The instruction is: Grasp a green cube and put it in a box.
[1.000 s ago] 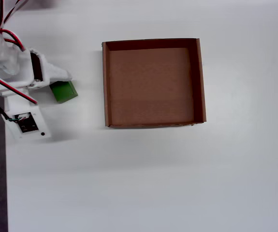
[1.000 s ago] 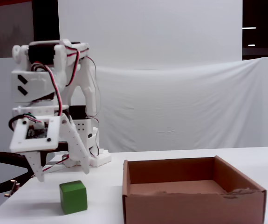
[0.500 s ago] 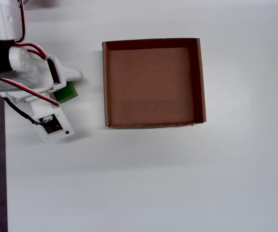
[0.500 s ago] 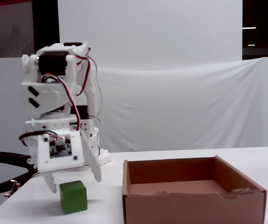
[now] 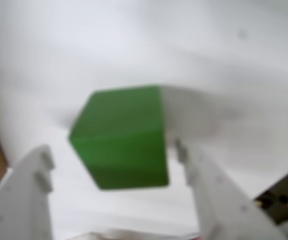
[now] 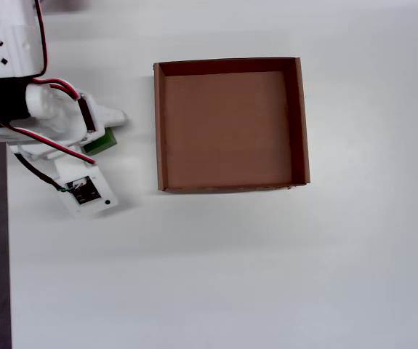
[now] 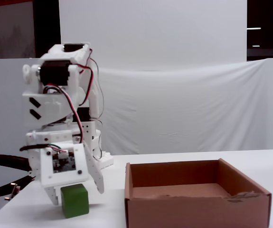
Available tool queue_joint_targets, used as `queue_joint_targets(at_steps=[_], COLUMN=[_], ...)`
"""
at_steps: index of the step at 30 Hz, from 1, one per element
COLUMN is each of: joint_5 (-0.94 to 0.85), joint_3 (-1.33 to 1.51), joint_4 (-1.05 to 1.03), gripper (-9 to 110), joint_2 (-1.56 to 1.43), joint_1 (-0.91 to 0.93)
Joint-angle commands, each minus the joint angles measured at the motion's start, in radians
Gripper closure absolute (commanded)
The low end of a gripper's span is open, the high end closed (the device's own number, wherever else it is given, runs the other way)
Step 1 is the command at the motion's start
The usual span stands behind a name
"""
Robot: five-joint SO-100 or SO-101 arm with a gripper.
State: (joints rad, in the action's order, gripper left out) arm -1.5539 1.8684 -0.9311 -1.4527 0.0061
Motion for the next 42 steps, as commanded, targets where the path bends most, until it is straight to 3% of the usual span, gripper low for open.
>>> queue_joint_targets(at_steps=[1, 42], joint_5=[-0.025, -0.008], joint_3=[-0.04, 0.028], joint_4=[0.012, 0.058], gripper=[68, 88], joint_2=[-0.011, -0.086], joint_1=[-0.011, -0.023])
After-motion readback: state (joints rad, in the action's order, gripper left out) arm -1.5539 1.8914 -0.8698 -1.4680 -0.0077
